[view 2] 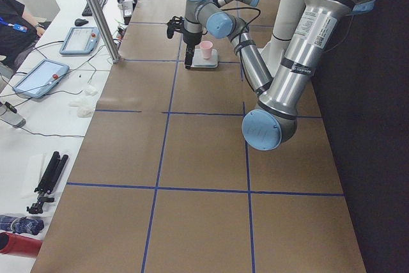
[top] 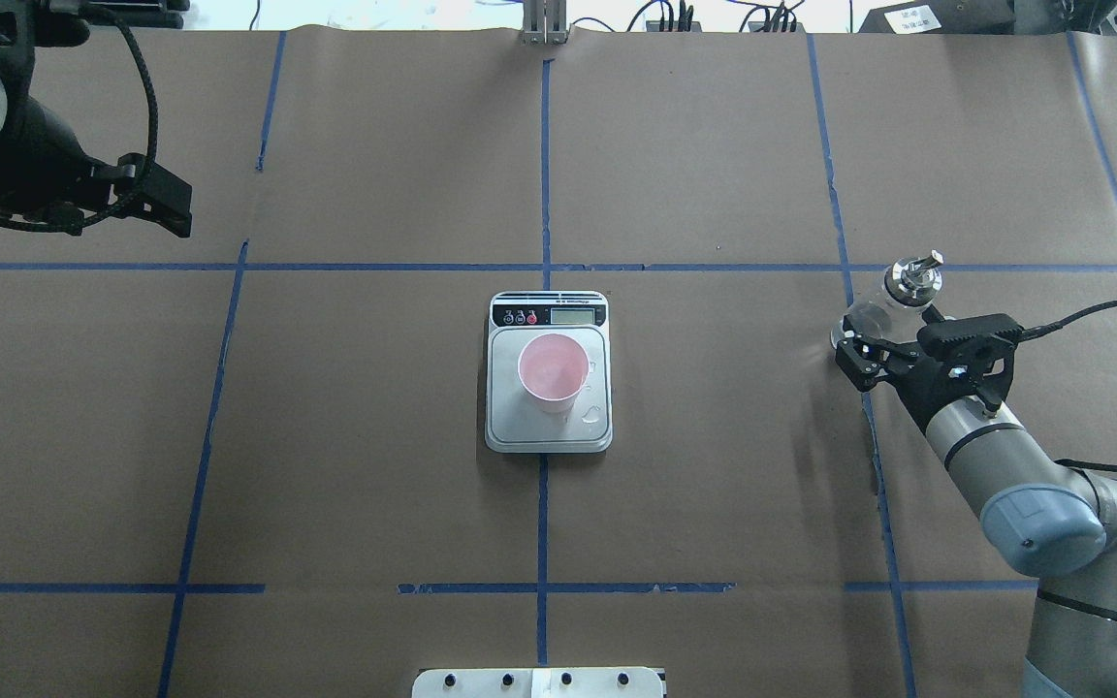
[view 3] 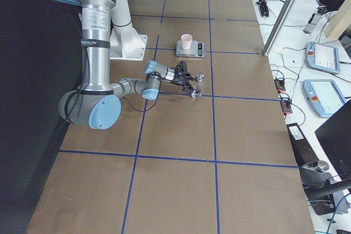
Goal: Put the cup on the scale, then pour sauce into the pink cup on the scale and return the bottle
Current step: 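Grasp the glass sauce bottle with the right gripper and lift it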
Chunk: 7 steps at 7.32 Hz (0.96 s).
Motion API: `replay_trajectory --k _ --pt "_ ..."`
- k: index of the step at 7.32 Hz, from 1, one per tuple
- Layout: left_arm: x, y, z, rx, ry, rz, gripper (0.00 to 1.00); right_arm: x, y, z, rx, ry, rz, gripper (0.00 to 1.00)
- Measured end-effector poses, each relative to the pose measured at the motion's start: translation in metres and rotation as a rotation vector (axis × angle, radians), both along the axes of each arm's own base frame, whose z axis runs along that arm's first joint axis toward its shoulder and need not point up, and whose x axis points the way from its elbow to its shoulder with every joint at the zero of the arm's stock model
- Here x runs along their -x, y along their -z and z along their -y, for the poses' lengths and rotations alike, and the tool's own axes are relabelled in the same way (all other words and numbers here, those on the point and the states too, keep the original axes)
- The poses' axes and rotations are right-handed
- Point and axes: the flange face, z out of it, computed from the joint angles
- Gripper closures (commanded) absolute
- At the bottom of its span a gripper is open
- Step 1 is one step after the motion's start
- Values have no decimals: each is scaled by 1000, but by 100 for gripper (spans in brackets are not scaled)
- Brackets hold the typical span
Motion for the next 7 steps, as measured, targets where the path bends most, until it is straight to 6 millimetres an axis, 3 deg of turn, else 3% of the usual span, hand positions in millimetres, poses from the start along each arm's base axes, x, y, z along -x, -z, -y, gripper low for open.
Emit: replay_trajectory --k 1,2,4,5,7 --pt "0 0 0 0 -1 0 0 3 -1 6 1 -8 -2 2" --pt "0 1 0 0 -1 0 0 5 -3 11 2 -16 -5 13" --pt "0 2 -1 -3 -1 -2 0 10 -2 18 3 -24 -3 100" --pt "0 2 -1 -3 -1 -3 0 11 2 22 1 -30 7 100" --pt "1 5 -3 4 -2 0 0 10 29 39 -11 -41 60 100"
